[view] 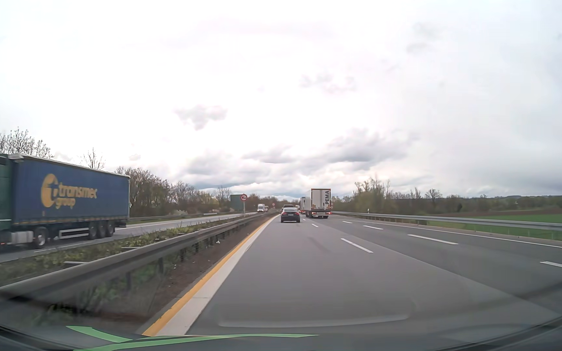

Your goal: Follow the waypoints while adhering to traffic rules and regulations

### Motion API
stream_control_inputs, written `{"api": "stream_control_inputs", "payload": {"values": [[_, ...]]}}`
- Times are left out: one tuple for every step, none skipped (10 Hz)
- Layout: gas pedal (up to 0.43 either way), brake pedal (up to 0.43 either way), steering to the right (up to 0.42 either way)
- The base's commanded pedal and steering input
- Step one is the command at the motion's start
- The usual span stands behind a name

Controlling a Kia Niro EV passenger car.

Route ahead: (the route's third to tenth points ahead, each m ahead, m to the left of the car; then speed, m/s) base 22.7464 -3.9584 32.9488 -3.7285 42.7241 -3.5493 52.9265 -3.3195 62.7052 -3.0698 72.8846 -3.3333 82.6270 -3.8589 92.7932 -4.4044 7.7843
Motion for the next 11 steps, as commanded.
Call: {"api": "stream_control_inputs", "payload": {"values": [[0.0, 0.0, -0.004], [0.0, 0.0, -0.004], [0.0, 0.0, -0.004], [0.0, 0.0, -0.004], [0.0, 0.0, -0.004], [0.0, 0.0, -0.004], [0.0, 0.0, -0.004], [0.0, 0.0, -0.004], [0.0, 0.0, -0.004], [0.0, 0.0, -0.004], [0.0, 0.0, -0.004]]}}
